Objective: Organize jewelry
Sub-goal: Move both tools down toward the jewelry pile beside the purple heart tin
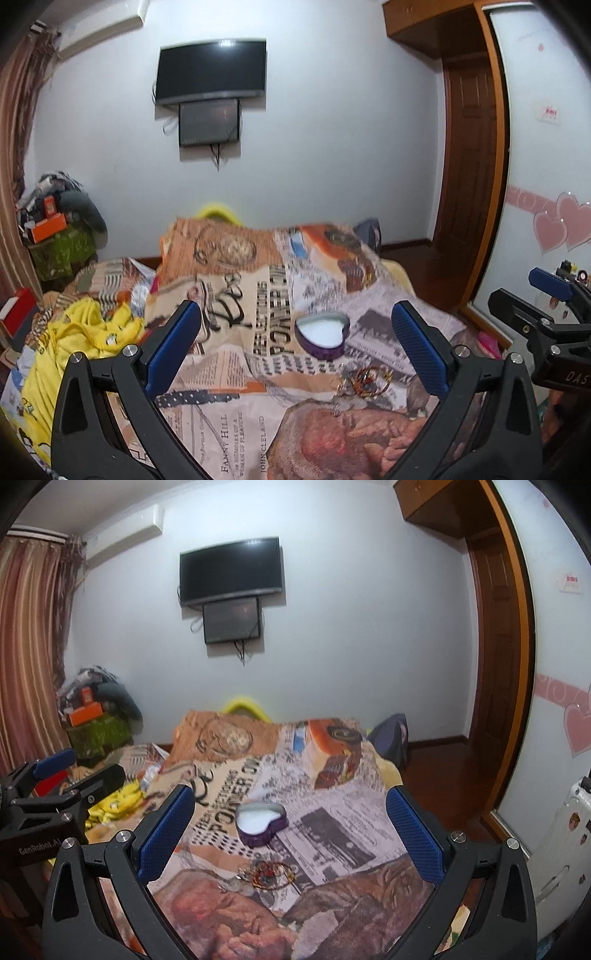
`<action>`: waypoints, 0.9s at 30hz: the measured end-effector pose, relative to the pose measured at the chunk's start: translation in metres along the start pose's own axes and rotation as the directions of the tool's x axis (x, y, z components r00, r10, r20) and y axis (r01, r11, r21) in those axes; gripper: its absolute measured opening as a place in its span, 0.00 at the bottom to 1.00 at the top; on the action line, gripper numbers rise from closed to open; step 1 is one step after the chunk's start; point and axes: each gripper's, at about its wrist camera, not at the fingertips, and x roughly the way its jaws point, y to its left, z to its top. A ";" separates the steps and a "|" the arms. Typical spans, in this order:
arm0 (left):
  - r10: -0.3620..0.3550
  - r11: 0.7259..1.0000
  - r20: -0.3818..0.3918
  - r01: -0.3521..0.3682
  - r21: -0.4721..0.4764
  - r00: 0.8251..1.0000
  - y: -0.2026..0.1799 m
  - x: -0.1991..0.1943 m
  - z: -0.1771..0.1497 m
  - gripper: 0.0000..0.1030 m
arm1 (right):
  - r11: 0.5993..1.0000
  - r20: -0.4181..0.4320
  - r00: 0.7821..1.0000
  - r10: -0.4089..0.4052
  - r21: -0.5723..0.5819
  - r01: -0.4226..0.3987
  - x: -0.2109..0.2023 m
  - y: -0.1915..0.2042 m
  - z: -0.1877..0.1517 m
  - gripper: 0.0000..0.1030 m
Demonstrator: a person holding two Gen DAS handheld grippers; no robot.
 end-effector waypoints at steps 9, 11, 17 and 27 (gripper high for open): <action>-0.046 0.999 -0.198 0.050 0.018 0.979 0.007 0.066 -0.031 1.00 | 1.000 -0.181 0.983 -0.025 -0.015 0.023 0.049 -0.014 -0.026 1.00; -0.064 0.998 -0.247 0.066 -0.001 0.967 0.008 0.081 -0.040 1.00 | 1.000 -0.224 0.974 -0.019 -0.017 0.016 0.060 -0.016 -0.032 1.00; -0.092 0.996 -0.355 0.087 -0.030 0.930 0.011 0.112 -0.061 1.00 | 1.000 -0.321 0.947 -0.018 -0.018 0.013 0.088 -0.023 -0.052 1.00; -0.077 0.996 -0.462 0.090 0.006 0.883 -0.005 0.145 -0.086 1.00 | 1.000 -0.457 0.889 -0.012 0.012 0.019 0.126 -0.037 -0.082 0.96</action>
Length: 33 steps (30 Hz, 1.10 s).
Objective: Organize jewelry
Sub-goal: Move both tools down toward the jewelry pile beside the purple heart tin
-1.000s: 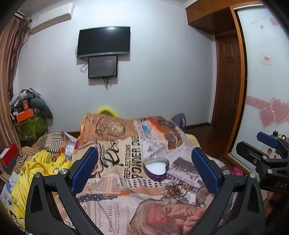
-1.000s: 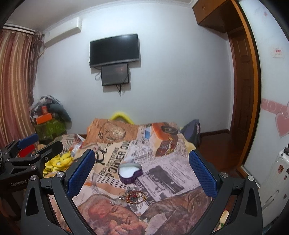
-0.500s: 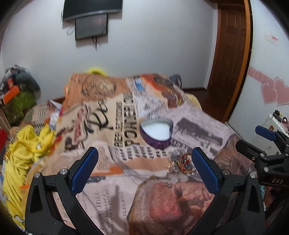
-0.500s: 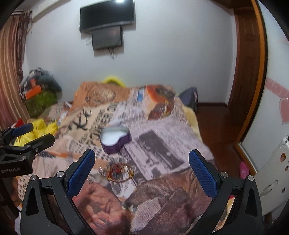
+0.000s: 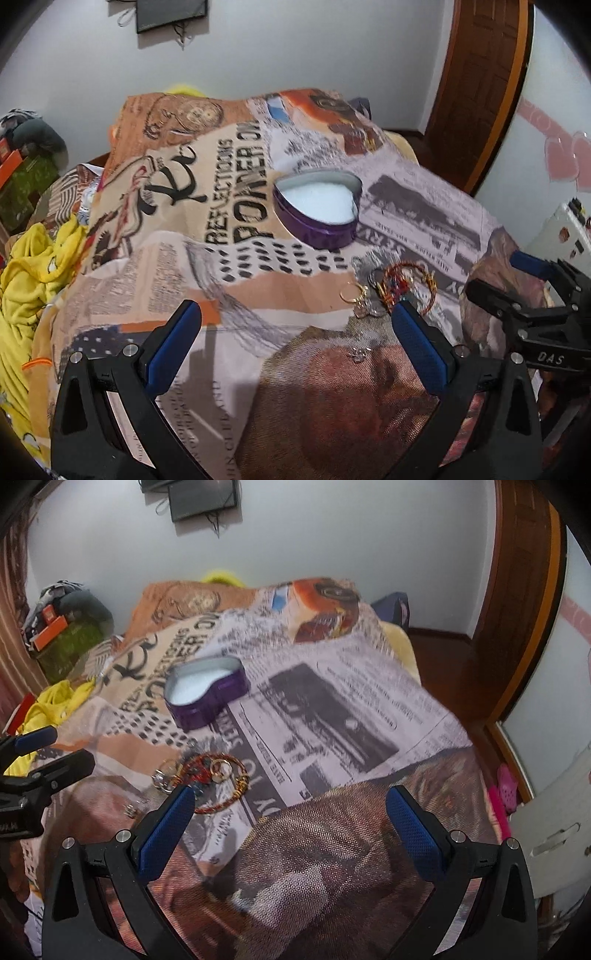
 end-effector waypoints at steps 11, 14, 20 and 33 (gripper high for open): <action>-0.116 0.992 -0.082 0.120 0.038 0.990 -0.017 0.015 -0.010 0.72 | 0.997 -0.072 0.996 0.060 -0.047 -0.063 0.023 0.010 -0.002 0.55; -0.158 0.985 -0.100 0.163 0.047 0.982 -0.018 0.017 -0.014 0.62 | 0.996 -0.075 0.995 0.068 -0.060 -0.073 0.026 0.012 -0.001 0.48; -0.169 0.982 -0.134 0.178 0.062 0.977 -0.021 0.024 -0.020 0.47 | 0.991 -0.080 0.991 0.105 -0.074 -0.111 0.031 0.015 0.000 0.34; -0.215 0.976 -0.130 0.217 0.001 0.968 -0.010 0.027 -0.024 0.12 | 0.985 -0.110 0.985 0.134 -0.092 -0.144 0.047 0.026 0.004 0.19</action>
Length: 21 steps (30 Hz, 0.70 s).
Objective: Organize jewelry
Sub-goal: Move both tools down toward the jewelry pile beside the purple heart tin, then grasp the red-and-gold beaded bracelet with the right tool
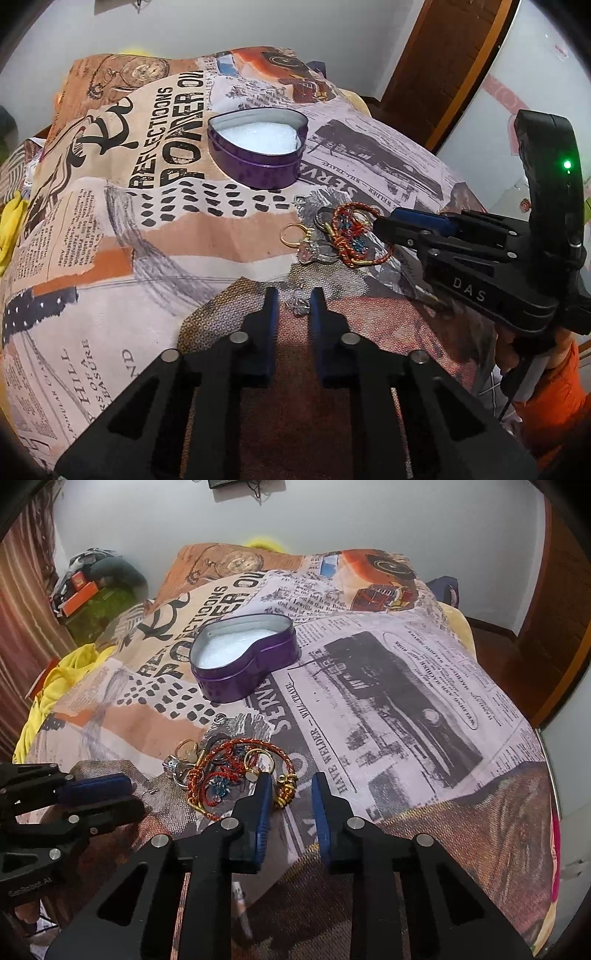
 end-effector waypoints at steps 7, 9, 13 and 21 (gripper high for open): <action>0.005 1.000 0.017 -0.005 -0.011 1.000 0.000 -0.003 0.000 0.12 | 0.998 -0.002 0.999 -0.049 -0.041 0.049 0.003 0.008 0.000 0.09; 0.020 1.000 0.022 -0.020 -0.006 1.000 -0.001 -0.005 -0.001 0.12 | 0.998 -0.002 0.999 -0.047 -0.032 0.047 0.001 0.007 0.001 0.09; 0.036 0.999 0.046 -0.035 -0.011 0.998 0.002 -0.015 0.001 0.12 | 0.998 0.034 0.998 -0.051 -0.021 0.051 -0.014 0.008 0.004 0.09; 0.063 0.998 0.116 -0.061 -0.024 0.991 0.005 -0.043 0.007 0.12 | 0.998 0.105 0.993 -0.059 -0.016 0.061 -0.042 0.013 0.013 0.09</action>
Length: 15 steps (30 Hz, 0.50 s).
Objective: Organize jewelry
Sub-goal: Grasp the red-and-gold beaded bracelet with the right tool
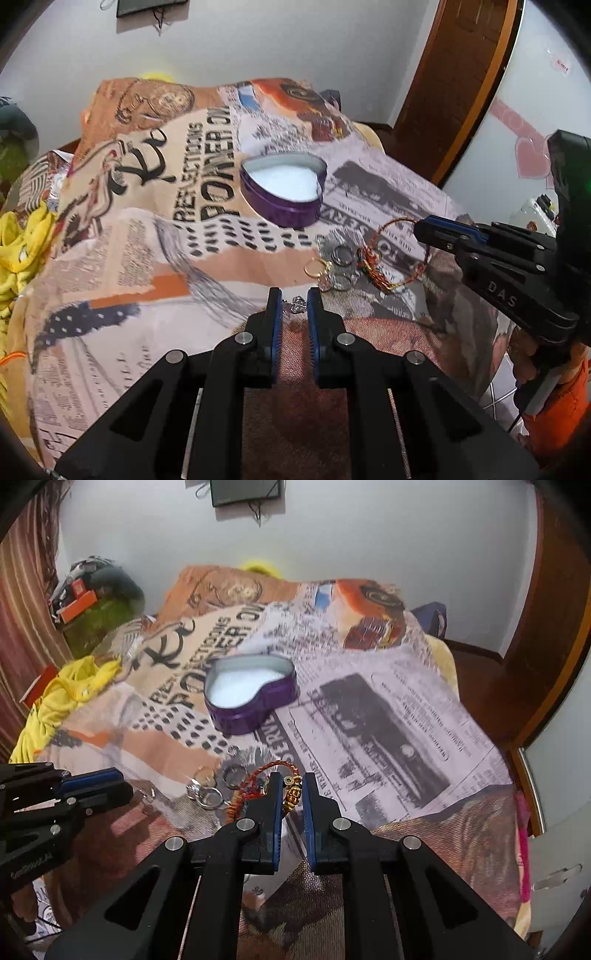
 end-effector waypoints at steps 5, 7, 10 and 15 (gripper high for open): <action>0.007 1.000 0.048 -0.006 -0.004 0.999 0.002 -0.016 0.008 0.12 | 1.000 0.042 0.999 -0.003 -0.002 0.003 -0.015 0.006 0.007 0.09; 0.007 1.000 0.063 -0.006 -0.006 0.998 0.003 -0.020 0.012 0.12 | 1.000 0.060 0.998 -0.002 -0.005 0.003 -0.020 0.008 0.011 0.09; 0.005 1.000 0.084 -0.005 -0.006 0.996 0.004 -0.026 0.019 0.12 | 1.000 0.082 0.997 -0.004 -0.006 0.004 -0.025 0.011 0.016 0.09; 0.012 1.000 0.125 -0.013 0.006 0.992 0.006 -0.034 0.031 0.12 | 1.000 0.122 0.992 -0.009 -0.012 0.011 -0.033 0.014 0.027 0.09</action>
